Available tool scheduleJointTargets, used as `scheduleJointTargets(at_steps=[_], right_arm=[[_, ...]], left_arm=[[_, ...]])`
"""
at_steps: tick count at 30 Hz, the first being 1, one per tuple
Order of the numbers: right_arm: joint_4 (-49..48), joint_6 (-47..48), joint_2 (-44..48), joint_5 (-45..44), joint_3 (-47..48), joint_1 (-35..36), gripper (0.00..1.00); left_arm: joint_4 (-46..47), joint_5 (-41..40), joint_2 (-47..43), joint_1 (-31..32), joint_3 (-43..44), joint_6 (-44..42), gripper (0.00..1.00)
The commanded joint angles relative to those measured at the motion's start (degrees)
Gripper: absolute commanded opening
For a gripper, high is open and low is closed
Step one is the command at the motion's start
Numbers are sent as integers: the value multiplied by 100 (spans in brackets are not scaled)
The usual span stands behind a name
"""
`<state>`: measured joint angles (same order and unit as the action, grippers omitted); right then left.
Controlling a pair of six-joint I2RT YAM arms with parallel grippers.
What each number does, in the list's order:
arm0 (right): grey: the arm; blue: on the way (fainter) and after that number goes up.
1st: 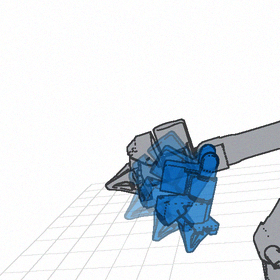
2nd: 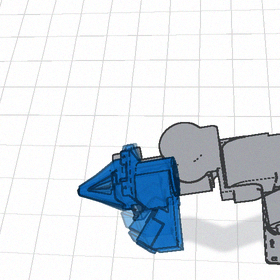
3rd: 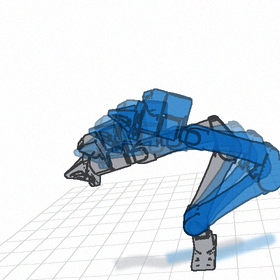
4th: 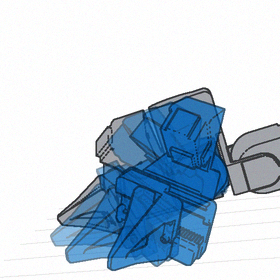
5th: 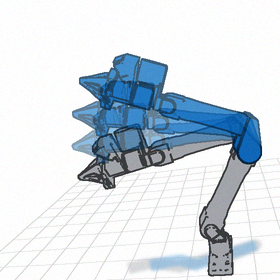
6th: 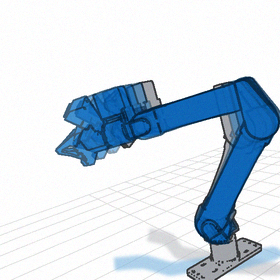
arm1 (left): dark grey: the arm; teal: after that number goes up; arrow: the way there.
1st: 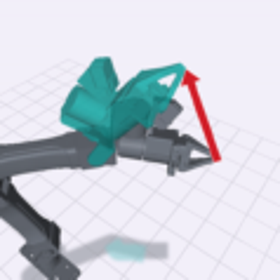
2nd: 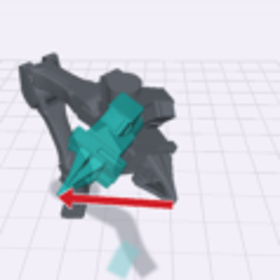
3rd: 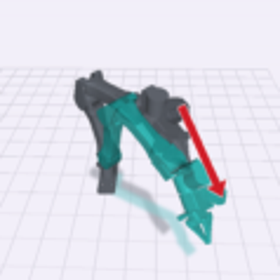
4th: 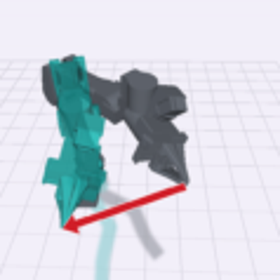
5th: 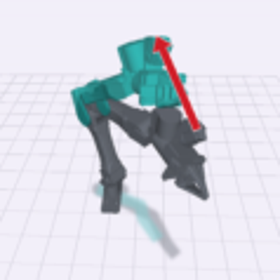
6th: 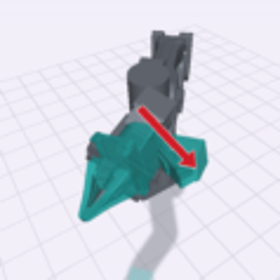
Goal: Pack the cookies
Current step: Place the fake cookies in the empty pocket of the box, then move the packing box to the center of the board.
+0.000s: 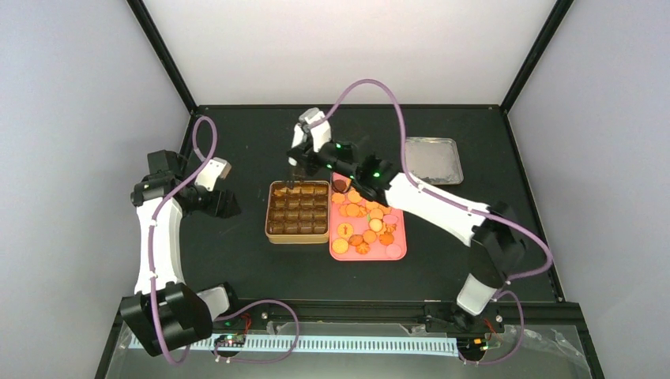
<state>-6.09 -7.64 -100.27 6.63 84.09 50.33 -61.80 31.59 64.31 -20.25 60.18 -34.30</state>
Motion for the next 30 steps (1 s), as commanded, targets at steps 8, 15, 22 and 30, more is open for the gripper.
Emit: scheduleJointTargets(at_steps=[8,15,22,30], right_arm=[[-151,-49,2261,-1090,-2399,-213,31],[298,-126,3282,-1845,-3263,-225,31],[842,-228,4095,-2397,-3860,-377,31],[940,-438,4443,-2337,-4364,-631,32]], left_arm=[[1354,99,856,606,-99,578,78],[1624,116,2053,1395,96,794,77],[1991,188,2748,1858,54,696,73],[2114,-183,2814,2309,-445,454,62]])
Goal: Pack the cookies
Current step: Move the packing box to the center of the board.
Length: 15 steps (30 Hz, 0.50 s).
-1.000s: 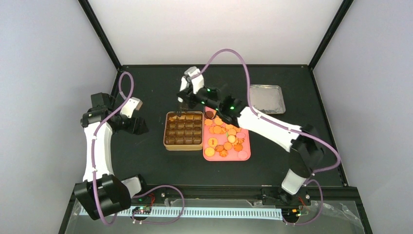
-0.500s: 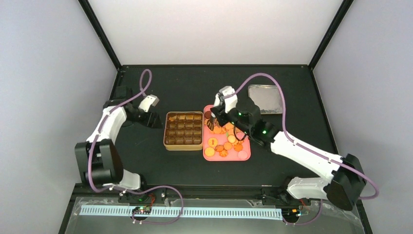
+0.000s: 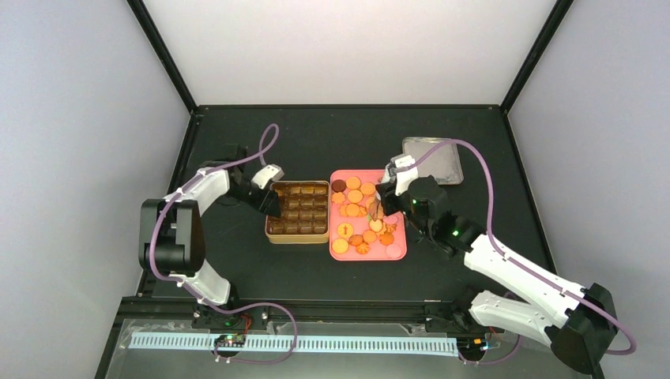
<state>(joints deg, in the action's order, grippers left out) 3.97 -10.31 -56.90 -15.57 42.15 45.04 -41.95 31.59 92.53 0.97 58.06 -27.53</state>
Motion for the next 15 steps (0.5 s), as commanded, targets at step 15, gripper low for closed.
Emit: scheduleJointTargets(at_steps=[15], right_arm=[[-611,-398,-255,614,-548,-555,33]], left_arm=[[61,-449,-846,1066,-1042,-198,60]])
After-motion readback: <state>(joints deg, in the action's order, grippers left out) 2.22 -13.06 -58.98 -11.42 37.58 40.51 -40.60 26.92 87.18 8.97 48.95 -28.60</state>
